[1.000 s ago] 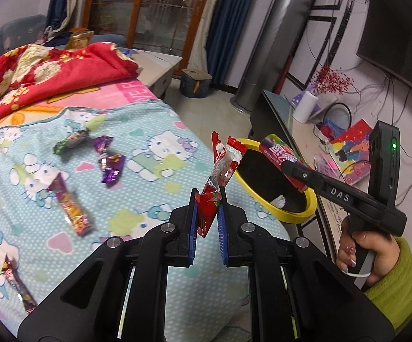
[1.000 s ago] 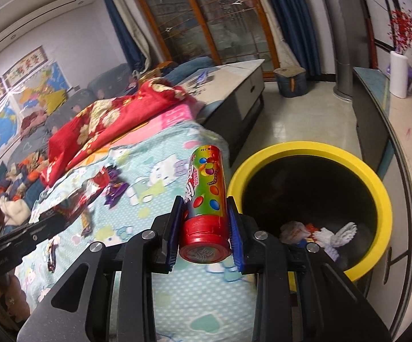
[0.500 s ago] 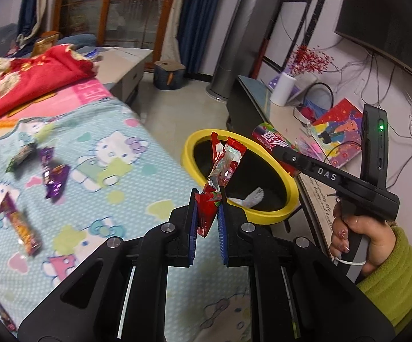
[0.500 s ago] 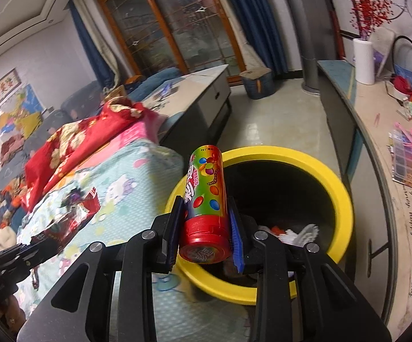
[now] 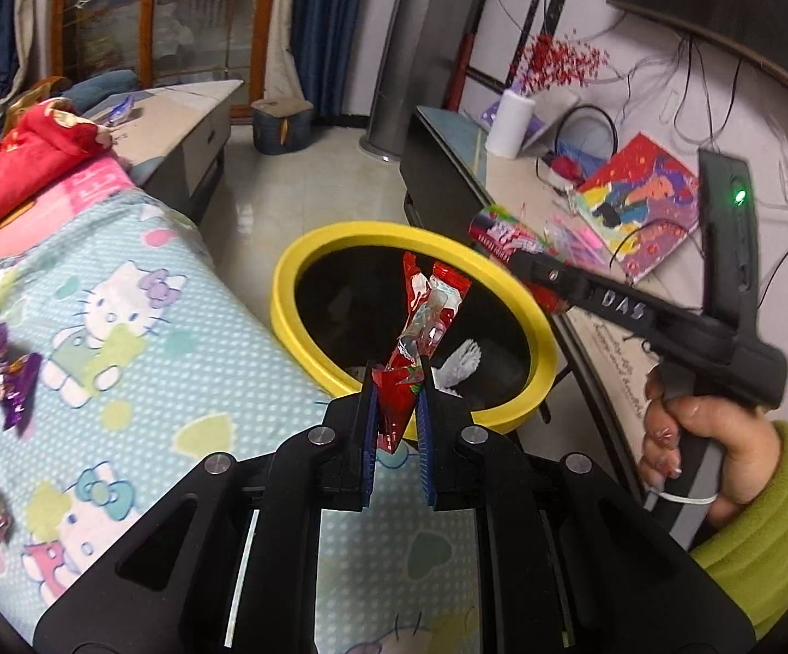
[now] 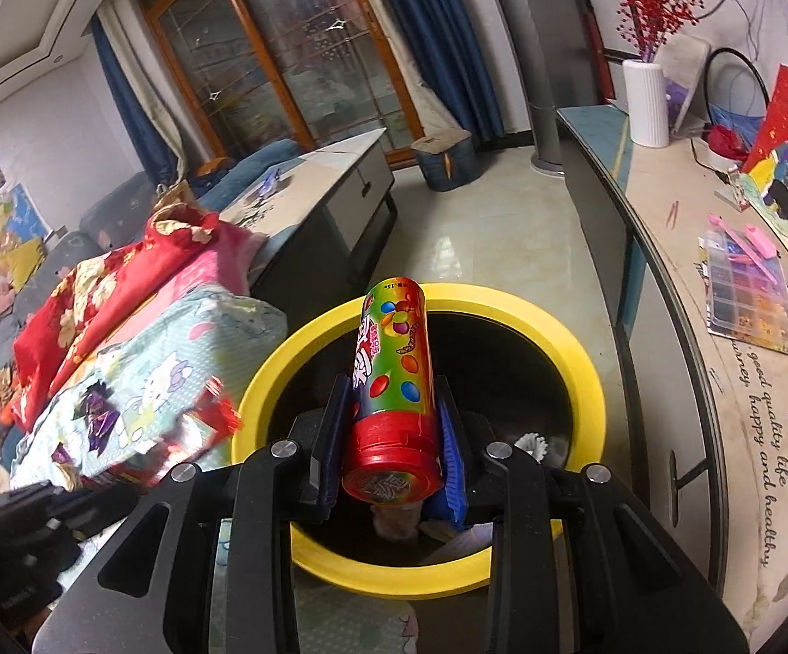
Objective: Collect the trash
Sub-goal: 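Open the left gripper over the bin while the right gripper releases the tube, then move both open grippers back to the remaining wrappers on the bedsheet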
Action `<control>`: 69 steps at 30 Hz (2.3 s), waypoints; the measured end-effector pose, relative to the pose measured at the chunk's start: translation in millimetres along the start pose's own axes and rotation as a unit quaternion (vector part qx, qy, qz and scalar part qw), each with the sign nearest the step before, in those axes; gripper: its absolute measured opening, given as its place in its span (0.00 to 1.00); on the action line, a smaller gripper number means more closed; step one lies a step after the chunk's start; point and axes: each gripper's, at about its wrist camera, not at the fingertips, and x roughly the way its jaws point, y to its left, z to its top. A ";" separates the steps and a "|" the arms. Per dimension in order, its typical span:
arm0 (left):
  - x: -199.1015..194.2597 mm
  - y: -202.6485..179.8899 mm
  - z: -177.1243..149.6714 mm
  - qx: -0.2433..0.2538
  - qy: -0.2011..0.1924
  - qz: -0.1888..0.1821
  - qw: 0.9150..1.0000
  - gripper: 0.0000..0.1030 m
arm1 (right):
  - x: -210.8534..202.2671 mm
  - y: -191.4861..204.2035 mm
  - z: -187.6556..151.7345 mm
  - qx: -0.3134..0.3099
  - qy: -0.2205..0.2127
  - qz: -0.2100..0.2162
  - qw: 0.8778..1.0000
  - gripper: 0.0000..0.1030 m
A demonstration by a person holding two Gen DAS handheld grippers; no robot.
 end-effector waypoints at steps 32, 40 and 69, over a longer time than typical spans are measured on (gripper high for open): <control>-2.7 28.2 -3.3 -0.076 -0.030 0.021 0.996 0.89 | 2.4 -13.6 0.4 0.005 -0.002 -0.025 1.000 0.62; -39.0 39.3 -7.2 -0.089 -0.065 0.046 0.993 0.89 | -11.4 13.9 4.7 -0.024 -0.019 -0.016 0.999 0.62; -138.9 94.2 -43.4 -0.123 -0.145 0.155 0.969 0.89 | -25.6 117.1 -12.6 -0.109 -0.028 0.056 0.992 0.67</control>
